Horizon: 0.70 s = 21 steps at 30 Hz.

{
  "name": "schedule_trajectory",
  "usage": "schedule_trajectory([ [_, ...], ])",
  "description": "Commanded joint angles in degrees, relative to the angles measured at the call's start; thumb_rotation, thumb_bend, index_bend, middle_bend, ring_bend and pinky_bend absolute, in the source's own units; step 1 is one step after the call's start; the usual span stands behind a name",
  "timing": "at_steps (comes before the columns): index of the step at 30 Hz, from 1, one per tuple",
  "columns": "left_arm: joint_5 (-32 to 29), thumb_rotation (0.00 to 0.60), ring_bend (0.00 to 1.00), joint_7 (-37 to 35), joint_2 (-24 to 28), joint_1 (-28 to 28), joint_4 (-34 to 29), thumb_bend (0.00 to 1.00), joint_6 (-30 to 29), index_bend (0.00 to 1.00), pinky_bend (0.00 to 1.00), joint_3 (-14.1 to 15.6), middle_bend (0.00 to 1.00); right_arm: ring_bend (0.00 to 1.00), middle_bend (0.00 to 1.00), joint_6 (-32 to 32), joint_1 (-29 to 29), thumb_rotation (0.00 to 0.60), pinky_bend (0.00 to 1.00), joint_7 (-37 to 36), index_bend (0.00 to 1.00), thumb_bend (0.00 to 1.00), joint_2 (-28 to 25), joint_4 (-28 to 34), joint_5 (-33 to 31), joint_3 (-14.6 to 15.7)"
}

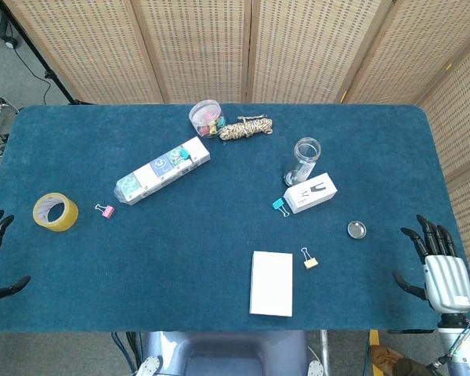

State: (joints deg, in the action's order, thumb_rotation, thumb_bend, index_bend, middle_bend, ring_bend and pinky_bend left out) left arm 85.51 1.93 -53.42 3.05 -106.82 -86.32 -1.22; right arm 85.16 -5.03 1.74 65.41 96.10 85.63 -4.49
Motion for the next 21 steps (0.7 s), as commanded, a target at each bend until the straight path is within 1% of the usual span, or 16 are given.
schedule_trajectory([
  [1,0.06,0.6,0.0,-0.66,0.3,0.01,0.02,0.13,-0.03,0.0,0.0,-0.12,0.0,0.0,0.0,-0.47,-0.08,0.6,0.0,0.4,0.17,0.26,0.13,-0.37,-0.26,0.22],
  [7,0.87,0.6,0.0,-2.86,1.14,-0.22,0.44,0.13,-0.69,0.0,0.0,-0.22,0.0,0.0,0.0,-0.56,-0.15,0.6,0.0,1.15,0.17,0.26,0.72,-0.63,-0.88,-0.07],
  [11,1.5,0.6,0.0,-4.06,1.36,-0.35,1.0,0.13,-1.26,0.0,0.0,-0.32,0.0,0.0,0.0,-1.85,-1.35,0.6,0.0,0.73,0.19,0.26,2.28,-1.95,-0.98,-0.61],
  [17,1.42,0.6,0.0,-5.25,1.65,-0.46,1.05,0.13,-1.24,0.0,0.0,-0.36,0.0,0.0,0.0,-8.84,-6.26,0.6,0.0,-1.35,0.21,0.26,4.4,-5.17,-2.44,-2.36],
  [21,1.03,0.6,0.0,-5.53,1.68,-0.47,0.85,0.13,-1.11,0.0,0.0,-0.47,0.0,0.0,0.0,-14.48,-10.36,0.6,0.0,-2.74,0.24,0.26,6.12,-7.51,-4.91,-4.39],
])
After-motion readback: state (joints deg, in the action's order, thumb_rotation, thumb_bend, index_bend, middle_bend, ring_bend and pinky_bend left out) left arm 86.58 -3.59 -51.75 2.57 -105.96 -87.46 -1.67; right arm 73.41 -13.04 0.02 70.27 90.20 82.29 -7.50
